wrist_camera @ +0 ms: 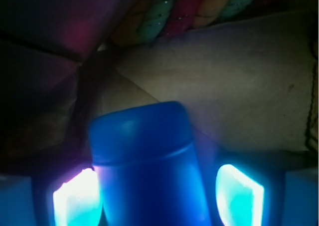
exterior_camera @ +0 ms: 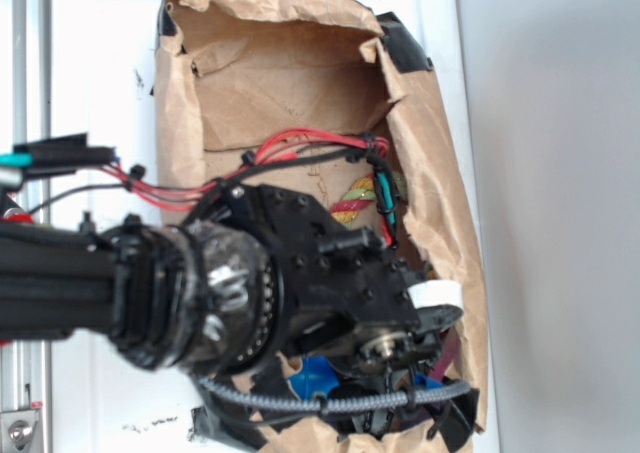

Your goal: Grab the blue bottle.

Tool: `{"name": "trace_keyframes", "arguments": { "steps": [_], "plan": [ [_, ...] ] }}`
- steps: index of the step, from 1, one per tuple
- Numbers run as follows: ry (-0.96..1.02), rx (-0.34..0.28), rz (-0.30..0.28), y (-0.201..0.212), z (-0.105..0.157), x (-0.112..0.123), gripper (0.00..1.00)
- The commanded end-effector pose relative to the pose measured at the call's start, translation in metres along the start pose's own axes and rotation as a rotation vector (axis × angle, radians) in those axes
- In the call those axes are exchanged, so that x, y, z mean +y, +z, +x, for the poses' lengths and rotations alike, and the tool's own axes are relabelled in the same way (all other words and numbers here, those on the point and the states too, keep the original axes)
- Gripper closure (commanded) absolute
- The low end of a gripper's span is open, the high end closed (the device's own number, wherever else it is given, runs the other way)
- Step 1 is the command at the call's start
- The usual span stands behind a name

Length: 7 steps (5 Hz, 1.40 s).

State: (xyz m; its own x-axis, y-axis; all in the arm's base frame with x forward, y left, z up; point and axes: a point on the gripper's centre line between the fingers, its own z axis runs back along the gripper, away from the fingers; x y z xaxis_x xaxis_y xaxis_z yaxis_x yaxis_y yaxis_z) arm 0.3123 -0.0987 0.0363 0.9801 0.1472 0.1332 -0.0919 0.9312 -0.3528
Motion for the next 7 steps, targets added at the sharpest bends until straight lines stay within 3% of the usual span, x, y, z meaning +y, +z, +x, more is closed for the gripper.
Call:
{"name": "trace_keyframes", "arguments": {
  "steps": [1, 3, 4, 6, 7],
  "plan": [
    [0.041, -0.064, 0.008, 0.033, 0.001, 0.011, 1.00],
    [0.229, -0.163, -0.104, 0.119, 0.016, 0.052, 1.00],
    [0.295, -0.214, -0.051, 0.152, 0.023, 0.060, 1.00],
    [0.265, -0.251, 0.139, 0.201, 0.019, 0.038, 1.00],
    [0.290, -0.265, 0.246, 0.213, 0.018, 0.038, 1.00]
  ]
}}
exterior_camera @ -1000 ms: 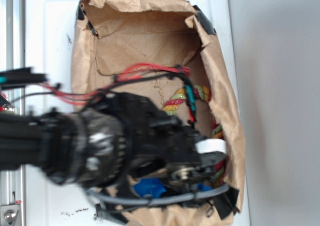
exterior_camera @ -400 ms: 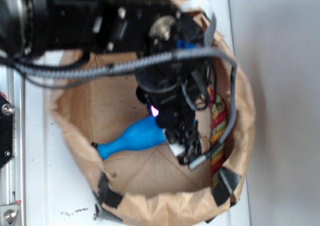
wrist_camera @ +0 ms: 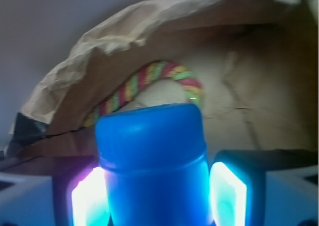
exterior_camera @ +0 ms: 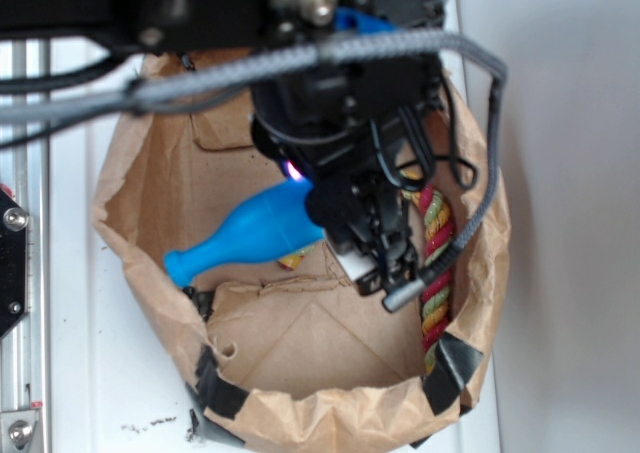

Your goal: Grab the blue bottle.

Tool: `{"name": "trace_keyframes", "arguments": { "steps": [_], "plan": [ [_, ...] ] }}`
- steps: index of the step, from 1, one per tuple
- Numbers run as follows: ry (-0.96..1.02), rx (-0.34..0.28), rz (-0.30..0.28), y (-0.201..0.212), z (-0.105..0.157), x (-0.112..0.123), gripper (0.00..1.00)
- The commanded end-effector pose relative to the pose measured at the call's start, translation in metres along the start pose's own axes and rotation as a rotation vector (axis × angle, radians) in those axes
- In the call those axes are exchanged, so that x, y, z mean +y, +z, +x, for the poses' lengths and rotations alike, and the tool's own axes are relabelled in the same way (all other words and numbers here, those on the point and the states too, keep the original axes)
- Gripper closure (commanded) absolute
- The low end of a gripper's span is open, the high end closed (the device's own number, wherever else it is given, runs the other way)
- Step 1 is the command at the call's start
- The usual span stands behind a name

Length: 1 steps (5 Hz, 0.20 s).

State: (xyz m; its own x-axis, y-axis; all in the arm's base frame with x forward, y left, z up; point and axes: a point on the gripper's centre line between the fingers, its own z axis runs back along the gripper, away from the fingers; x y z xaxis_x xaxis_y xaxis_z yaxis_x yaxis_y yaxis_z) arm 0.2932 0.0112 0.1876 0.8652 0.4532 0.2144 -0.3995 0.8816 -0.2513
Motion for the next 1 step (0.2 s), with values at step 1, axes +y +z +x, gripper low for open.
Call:
{"name": "trace_keyframes", "arguments": {
  "steps": [1],
  "plan": [
    [0.024, -0.089, 0.061, 0.0354, 0.0075, -0.0008, 1.00]
  ]
}}
